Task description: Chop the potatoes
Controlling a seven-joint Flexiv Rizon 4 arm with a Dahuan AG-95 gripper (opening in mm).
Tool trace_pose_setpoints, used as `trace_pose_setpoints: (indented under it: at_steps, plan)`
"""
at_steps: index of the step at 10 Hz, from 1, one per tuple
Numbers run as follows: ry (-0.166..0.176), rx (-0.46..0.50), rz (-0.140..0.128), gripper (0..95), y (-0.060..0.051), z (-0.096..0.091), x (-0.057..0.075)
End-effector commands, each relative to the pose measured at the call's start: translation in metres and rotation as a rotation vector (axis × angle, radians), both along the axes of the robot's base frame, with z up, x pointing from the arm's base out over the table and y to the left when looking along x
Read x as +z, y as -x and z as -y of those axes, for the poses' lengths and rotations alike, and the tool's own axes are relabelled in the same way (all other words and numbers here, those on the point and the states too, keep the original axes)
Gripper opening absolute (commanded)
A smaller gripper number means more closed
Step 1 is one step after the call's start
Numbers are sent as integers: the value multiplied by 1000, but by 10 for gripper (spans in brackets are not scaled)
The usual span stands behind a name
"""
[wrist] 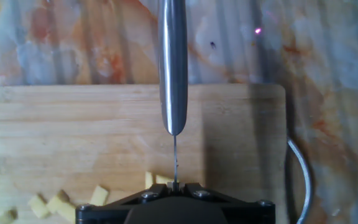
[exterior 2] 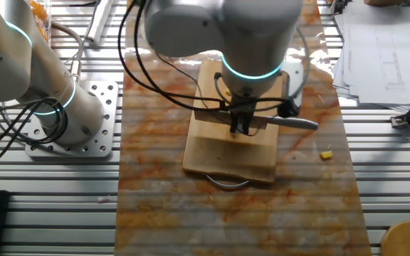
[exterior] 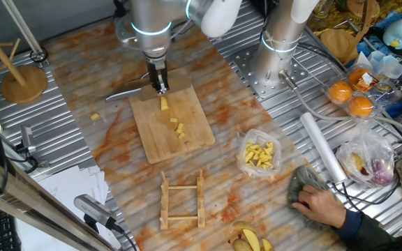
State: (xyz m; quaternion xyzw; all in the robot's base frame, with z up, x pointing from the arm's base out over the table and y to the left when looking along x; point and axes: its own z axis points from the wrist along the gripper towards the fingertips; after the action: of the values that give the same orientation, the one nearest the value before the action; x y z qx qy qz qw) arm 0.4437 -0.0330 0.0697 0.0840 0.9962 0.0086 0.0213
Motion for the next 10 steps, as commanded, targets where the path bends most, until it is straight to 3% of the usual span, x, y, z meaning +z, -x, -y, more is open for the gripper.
trace_pose_setpoints:
  at_steps: [1, 10]
  plan:
    - [2, -1, -6, 0, -4, -7, -6]
    - [11, 23, -10, 0, 6, -5, -13]
